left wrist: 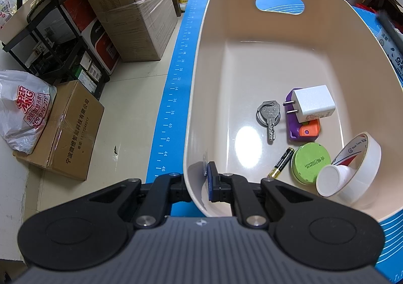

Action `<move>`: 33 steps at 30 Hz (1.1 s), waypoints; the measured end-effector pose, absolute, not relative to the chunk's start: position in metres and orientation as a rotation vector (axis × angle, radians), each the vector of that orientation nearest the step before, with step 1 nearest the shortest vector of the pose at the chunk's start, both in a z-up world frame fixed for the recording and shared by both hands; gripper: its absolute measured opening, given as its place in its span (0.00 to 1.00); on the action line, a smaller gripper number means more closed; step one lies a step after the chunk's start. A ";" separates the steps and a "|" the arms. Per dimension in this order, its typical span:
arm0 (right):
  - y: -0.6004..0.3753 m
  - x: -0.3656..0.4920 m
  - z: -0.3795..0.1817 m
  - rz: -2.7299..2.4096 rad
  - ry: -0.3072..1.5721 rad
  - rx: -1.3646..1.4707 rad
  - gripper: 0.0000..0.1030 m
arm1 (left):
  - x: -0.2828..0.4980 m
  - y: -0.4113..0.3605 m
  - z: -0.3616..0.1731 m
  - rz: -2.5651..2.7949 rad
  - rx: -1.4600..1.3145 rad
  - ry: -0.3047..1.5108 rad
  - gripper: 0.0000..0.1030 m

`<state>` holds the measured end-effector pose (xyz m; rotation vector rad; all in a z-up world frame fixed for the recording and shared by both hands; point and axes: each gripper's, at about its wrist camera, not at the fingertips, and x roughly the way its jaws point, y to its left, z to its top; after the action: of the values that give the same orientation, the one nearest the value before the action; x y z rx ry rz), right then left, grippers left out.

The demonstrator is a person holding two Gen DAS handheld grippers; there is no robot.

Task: Organize rigid objects
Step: 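Carry the remote into the basket and release it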

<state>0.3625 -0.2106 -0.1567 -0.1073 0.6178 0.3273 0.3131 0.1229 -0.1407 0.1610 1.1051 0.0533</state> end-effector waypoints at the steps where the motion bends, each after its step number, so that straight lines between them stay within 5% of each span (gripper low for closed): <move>1: -0.207 0.360 -0.146 0.339 0.598 -0.102 0.51 | 0.313 0.123 -0.141 0.053 0.161 1.105 0.11; 11: -0.130 0.344 -0.084 0.535 0.494 -0.118 0.51 | 0.314 0.123 -0.140 0.053 0.163 1.106 0.11; 33: -0.018 0.358 -0.152 0.573 0.819 -0.249 0.51 | 0.315 0.123 -0.141 0.058 0.157 1.102 0.11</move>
<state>0.3576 -0.0177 -0.1519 -0.2494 0.8187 0.5732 0.3154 0.1226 -0.1412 0.1566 1.1025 0.0583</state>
